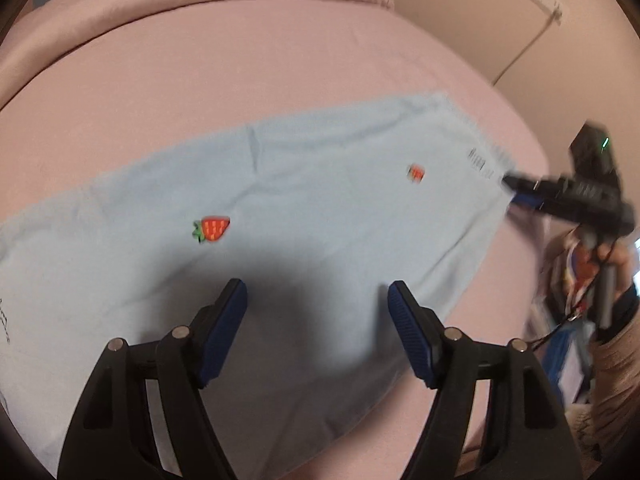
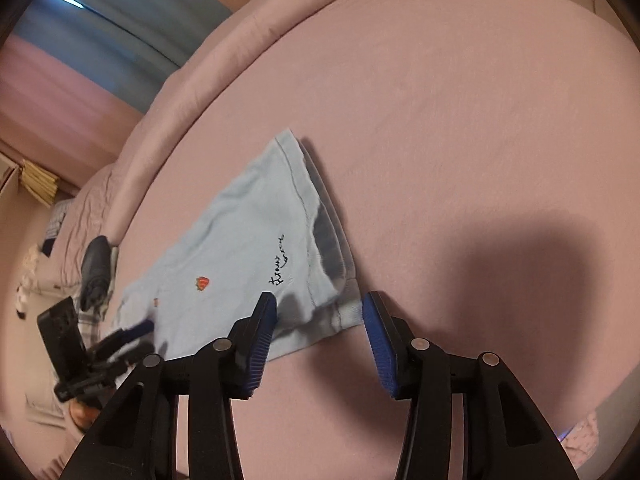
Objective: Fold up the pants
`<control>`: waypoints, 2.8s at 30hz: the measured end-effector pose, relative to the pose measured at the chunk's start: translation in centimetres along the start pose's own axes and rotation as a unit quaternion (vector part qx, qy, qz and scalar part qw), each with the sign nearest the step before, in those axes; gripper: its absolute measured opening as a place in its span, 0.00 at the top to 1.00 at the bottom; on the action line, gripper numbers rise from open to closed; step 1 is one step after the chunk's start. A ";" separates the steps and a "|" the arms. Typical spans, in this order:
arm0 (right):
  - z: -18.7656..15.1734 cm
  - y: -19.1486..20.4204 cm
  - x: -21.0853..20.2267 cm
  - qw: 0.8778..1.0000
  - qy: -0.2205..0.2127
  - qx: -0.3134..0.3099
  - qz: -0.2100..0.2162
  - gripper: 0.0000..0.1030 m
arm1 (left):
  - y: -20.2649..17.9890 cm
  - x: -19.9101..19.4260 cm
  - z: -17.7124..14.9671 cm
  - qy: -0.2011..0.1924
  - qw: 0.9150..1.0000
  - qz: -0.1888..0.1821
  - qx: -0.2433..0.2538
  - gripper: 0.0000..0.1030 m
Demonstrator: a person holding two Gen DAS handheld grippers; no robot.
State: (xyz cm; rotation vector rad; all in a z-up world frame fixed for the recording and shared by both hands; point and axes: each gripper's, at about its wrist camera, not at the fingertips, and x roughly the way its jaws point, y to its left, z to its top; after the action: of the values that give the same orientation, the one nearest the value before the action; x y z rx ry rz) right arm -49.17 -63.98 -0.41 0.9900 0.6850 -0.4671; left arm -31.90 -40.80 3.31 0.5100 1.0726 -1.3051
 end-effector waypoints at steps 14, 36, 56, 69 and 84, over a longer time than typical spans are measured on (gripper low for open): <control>-3.6 -0.7 -3.6 0.999 -0.020 0.001 -0.028 0.68 | 0.5 -1.5 -0.9 0.000 0.999 -0.022 -0.035 0.29; -6.5 -0.5 -2.5 0.995 -0.036 0.042 0.084 0.52 | 0.6 -3.3 1.0 -0.042 0.997 0.023 -0.059 0.29; -5.0 5.9 -4.2 0.992 -0.088 -0.077 -0.037 0.83 | 5.9 -2.1 0.3 -0.027 0.967 -0.124 -0.219 0.29; -11.2 20.5 -2.3 0.918 -0.131 -0.373 -0.045 0.83 | 9.9 -6.7 -2.4 -0.101 0.878 -0.332 -0.331 0.17; -17.1 22.8 3.2 0.874 -0.059 -0.480 -0.039 0.83 | 11.8 -4.8 -5.5 -0.065 0.852 -0.335 -0.397 0.37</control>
State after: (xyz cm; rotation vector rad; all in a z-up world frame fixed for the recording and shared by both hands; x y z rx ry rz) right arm -37.55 -38.27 4.65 -0.0112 0.7250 -0.1958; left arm -22.31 -30.86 1.88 -0.6281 1.6185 -1.2928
